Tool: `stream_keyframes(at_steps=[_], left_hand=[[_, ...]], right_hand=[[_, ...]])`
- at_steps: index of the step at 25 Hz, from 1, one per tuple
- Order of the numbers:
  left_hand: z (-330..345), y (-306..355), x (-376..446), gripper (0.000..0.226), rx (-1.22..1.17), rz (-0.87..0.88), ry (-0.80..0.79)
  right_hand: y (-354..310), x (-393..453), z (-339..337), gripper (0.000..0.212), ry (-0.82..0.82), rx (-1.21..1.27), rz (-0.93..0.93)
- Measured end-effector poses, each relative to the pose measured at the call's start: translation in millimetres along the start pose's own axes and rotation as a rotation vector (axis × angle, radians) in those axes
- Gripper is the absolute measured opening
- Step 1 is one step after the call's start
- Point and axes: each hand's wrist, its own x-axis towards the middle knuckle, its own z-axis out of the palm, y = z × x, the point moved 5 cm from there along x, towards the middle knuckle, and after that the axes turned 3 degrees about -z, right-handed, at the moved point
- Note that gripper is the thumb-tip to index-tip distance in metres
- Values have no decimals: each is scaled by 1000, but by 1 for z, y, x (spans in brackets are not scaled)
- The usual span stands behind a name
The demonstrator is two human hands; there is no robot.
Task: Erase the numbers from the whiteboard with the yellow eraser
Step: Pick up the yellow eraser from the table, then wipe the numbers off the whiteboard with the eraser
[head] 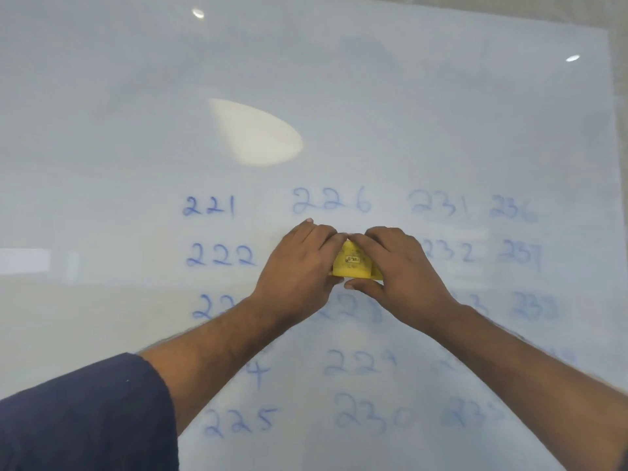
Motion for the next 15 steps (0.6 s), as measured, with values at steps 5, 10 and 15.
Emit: stream_keyframes(at_steps=[5,10,15], left_hand=[[-38,-56,-22,59,82,-42,29],[-67,-114,-39,72,136,-55,-13],[-84,-176,-60,83,226,-152,-82]], right_hand=[[-50,49,20,60,51,34,-69],[-87,88,40,56,96,-16,-128],[-83,109,45,56,137,-73,-109]])
